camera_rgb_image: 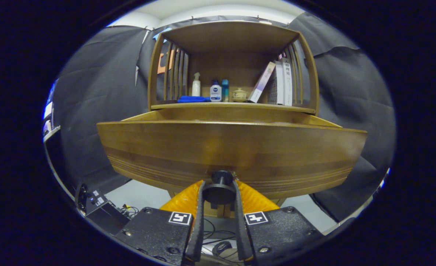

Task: Pull open the drawer, take out the items inside it, and place them on the countertop above the cabinet.

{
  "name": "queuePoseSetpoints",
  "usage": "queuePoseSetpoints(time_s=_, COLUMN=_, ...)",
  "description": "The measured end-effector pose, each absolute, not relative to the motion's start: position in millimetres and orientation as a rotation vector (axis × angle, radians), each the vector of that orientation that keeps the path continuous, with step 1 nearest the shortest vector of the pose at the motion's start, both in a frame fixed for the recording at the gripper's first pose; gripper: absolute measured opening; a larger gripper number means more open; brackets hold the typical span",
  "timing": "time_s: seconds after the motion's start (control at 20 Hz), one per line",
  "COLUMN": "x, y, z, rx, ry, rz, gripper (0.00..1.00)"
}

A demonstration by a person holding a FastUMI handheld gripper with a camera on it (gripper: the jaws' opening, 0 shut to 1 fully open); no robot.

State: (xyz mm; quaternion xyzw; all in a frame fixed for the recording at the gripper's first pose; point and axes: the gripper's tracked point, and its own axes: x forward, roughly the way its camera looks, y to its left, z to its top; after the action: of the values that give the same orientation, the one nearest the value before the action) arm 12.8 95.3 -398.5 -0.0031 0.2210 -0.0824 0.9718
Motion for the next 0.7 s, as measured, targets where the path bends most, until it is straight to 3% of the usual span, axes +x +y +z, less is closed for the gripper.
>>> queuePoseSetpoints(time_s=0.15, x=12.2, y=95.3, z=-398.8, rx=0.007, ry=0.483, rz=-0.164, gripper=0.39)
queuePoseSetpoints(time_s=0.45, x=-0.9, y=97.7, z=-370.7, rx=0.038, ry=0.571, rz=-0.123, gripper=0.49)
queuePoseSetpoints(time_s=0.7, x=-7.1, y=122.9, z=-319.0, rx=0.127, ry=0.602, rz=-0.007, gripper=0.54)
